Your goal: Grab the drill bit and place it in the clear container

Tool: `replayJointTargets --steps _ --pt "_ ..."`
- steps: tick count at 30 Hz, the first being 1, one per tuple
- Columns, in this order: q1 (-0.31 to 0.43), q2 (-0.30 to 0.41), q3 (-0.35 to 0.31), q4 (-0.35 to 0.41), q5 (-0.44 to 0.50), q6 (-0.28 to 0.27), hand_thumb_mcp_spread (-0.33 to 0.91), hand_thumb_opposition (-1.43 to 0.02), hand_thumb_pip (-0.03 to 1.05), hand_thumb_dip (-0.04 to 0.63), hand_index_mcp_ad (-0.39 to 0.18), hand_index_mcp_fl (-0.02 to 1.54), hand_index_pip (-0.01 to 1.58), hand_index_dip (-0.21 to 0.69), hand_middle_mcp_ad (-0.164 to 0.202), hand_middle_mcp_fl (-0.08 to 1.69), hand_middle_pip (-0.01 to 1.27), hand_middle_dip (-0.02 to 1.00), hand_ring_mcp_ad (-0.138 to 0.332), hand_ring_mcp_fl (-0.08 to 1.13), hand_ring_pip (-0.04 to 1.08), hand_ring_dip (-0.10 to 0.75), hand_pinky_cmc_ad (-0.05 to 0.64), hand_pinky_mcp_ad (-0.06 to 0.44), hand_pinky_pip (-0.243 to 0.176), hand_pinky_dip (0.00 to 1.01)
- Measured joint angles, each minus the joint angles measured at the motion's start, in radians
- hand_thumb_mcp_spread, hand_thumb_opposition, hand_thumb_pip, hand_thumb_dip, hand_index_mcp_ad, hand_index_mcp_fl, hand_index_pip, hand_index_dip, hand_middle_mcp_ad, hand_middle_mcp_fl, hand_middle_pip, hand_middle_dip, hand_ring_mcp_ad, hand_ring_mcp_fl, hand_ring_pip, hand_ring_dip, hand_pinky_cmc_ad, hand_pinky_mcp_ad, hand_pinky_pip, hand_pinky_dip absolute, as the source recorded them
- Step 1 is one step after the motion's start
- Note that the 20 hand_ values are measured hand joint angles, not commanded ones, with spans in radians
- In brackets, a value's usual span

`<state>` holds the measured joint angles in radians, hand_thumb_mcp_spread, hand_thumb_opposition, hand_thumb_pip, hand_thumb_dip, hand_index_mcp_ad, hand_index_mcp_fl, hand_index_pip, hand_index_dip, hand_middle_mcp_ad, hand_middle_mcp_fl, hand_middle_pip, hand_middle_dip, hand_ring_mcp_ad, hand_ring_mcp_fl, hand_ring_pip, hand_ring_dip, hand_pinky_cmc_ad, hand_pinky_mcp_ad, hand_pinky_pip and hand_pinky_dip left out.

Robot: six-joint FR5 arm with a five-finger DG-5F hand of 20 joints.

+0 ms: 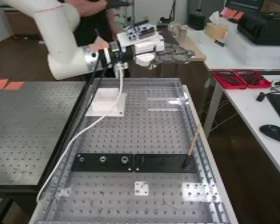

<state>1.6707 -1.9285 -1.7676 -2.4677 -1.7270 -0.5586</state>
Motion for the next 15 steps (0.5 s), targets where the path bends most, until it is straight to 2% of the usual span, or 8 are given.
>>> replayJointTargets --steps 8,15 --pt "0.023 -0.042 0.002 0.008 0.011 0.065 0.57 -1.05 0.5 0.298 -0.101 0.91 1.02 0.126 0.045 0.28 0.14 0.19 0.237 0.08 0.11 -0.002 0.298 0.195 -0.077 0.2" --pt "0.037 -0.082 0.012 0.002 0.034 0.09 0.57 -1.05 0.5 0.298 -0.105 0.91 1.02 0.126 0.045 0.28 0.14 0.19 0.237 0.08 0.11 -0.002 0.298 0.195 -0.077 0.2"
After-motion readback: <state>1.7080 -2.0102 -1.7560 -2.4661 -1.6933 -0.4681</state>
